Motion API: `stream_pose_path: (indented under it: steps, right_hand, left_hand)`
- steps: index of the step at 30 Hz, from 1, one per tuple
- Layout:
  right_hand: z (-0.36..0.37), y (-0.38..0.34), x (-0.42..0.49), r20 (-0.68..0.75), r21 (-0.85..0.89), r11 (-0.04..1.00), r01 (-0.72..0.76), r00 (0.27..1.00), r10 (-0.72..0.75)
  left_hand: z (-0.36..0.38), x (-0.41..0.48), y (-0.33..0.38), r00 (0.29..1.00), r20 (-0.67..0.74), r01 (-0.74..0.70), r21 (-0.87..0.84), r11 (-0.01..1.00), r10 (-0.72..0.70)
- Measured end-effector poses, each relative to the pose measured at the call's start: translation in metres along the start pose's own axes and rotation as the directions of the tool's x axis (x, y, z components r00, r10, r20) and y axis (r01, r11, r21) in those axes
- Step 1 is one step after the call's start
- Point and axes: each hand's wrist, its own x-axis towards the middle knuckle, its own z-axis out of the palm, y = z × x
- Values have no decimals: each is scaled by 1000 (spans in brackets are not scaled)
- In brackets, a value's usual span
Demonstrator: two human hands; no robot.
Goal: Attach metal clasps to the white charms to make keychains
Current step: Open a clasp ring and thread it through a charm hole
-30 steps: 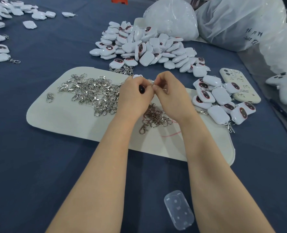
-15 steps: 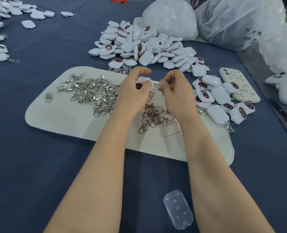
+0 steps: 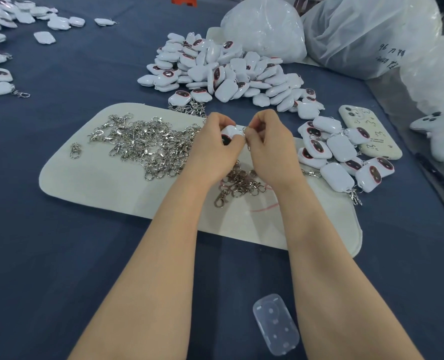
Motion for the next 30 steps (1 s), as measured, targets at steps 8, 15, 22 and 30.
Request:
stream_pose_path:
  steps: [8,15,22,30]
  right_hand:
    - [3,1,0,-45,-2,1000,-2,999,2]
    - [2,-1,0,-23,-29,1000,3,1000,-4]
    - [2,1,-1,39,-49,998,25,999,-23]
    - [4,0,-3,4,-48,999,26,1000,-26]
  left_hand:
    - [-1,0,1,1000,-17,-5,-35,999,5]
    - [1,-1,0,1000,3,-20,-19,1000,20]
    - [0,1,-3,1000,3,-8,-37,999,8]
    - [0,3,-4,1000,-2,2,-56,998,-3]
